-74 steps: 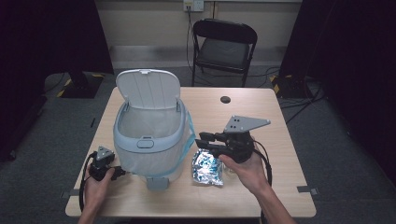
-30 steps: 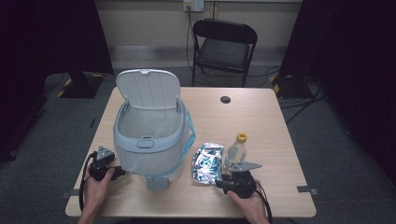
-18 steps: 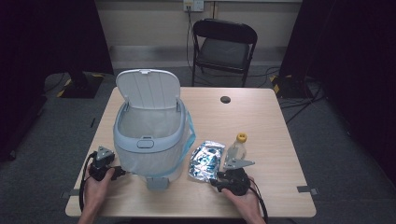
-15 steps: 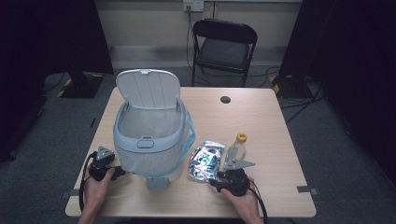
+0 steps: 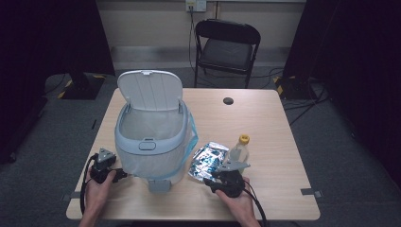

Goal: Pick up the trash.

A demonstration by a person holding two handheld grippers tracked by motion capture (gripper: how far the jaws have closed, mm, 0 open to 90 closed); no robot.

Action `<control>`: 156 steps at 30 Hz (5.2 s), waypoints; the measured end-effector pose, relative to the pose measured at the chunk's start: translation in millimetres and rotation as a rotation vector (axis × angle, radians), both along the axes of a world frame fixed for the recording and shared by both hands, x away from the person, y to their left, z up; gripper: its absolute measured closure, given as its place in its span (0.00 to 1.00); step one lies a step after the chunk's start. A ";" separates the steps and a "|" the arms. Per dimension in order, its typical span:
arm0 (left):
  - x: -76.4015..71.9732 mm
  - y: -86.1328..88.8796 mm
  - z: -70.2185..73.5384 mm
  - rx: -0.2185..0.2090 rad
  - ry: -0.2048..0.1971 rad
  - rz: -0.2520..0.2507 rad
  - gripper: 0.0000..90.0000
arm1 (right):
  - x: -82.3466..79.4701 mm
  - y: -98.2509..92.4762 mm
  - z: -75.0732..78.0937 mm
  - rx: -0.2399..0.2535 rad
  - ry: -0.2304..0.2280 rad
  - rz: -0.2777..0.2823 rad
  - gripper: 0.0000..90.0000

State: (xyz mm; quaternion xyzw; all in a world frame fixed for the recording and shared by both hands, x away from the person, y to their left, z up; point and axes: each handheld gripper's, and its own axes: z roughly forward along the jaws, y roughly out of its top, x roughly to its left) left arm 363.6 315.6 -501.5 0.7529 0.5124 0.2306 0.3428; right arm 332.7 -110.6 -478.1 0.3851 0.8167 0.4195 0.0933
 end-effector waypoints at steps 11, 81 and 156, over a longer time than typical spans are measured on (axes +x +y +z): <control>0.0 0.0 0.0 0.000 0.000 0.000 0.29 | 4.3 11.2 -15.1 0.000 0.052 0.047 0.68; 0.0 0.0 0.0 0.000 0.000 0.000 0.29 | -26.2 -41.2 -5.9 -0.042 -0.041 -0.104 1.00; 0.0 0.0 0.0 0.000 0.000 0.000 0.29 | -34.3 -94.1 132.5 0.284 -0.355 -0.061 1.00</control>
